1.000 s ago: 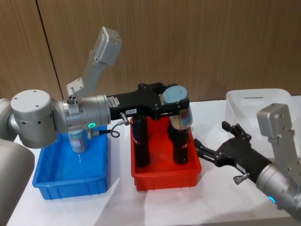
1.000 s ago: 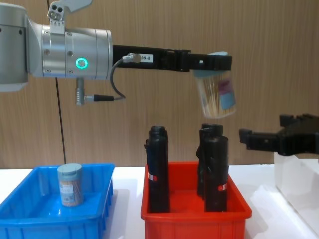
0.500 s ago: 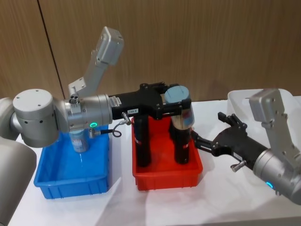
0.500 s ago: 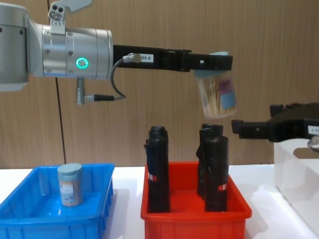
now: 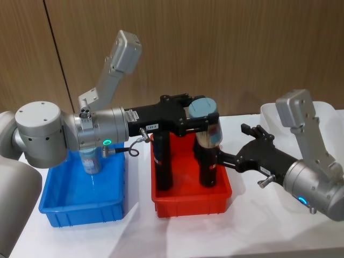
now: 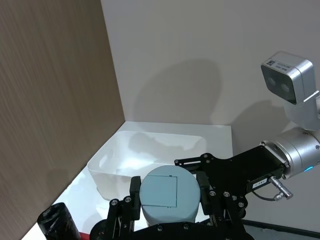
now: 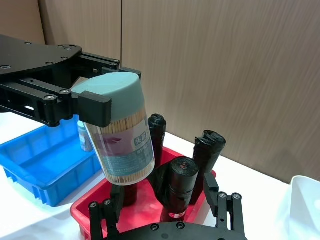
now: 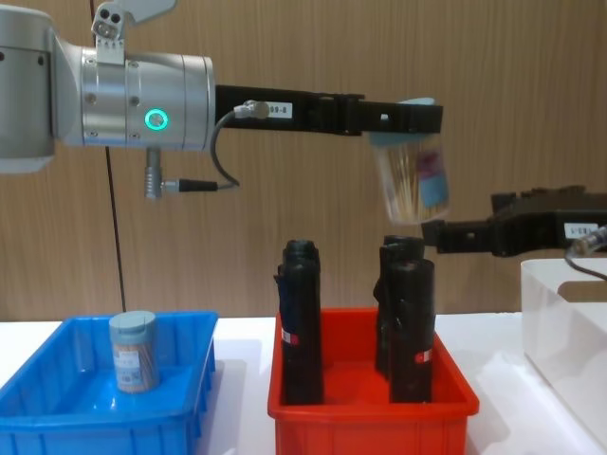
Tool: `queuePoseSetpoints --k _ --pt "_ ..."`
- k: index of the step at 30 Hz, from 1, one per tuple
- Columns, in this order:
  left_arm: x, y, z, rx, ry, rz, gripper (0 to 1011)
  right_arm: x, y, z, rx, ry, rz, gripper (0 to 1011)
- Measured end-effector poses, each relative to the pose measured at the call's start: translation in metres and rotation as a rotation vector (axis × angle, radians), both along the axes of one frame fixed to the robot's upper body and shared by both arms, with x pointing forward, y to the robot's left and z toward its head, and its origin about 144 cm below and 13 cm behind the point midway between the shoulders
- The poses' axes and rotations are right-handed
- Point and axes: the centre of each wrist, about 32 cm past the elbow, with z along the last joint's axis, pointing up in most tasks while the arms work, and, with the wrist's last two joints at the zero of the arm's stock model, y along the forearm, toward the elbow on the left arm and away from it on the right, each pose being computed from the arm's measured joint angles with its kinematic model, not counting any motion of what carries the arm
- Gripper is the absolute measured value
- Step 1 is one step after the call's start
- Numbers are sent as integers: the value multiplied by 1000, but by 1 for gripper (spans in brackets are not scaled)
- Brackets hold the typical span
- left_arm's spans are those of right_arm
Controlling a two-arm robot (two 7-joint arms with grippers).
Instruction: Pick the cotton swabs from the blue box and place them into the white box.
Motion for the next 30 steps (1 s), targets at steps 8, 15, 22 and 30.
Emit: queuePoseSetpoints --k 8,15,22,30 --pt "0 0 0 -4 -3 0 669 3 2 6 8 17 28 1002" --pt "0 0 1 -5 -4 0 669 4 3 10 14 22 52 1002" --pt "0 0 1 -4 -3 0 669 4 4 12 13 20 71 1002" --pt "0 0 0 0 0 -1 669 3 3 11 4 22 77 1002"
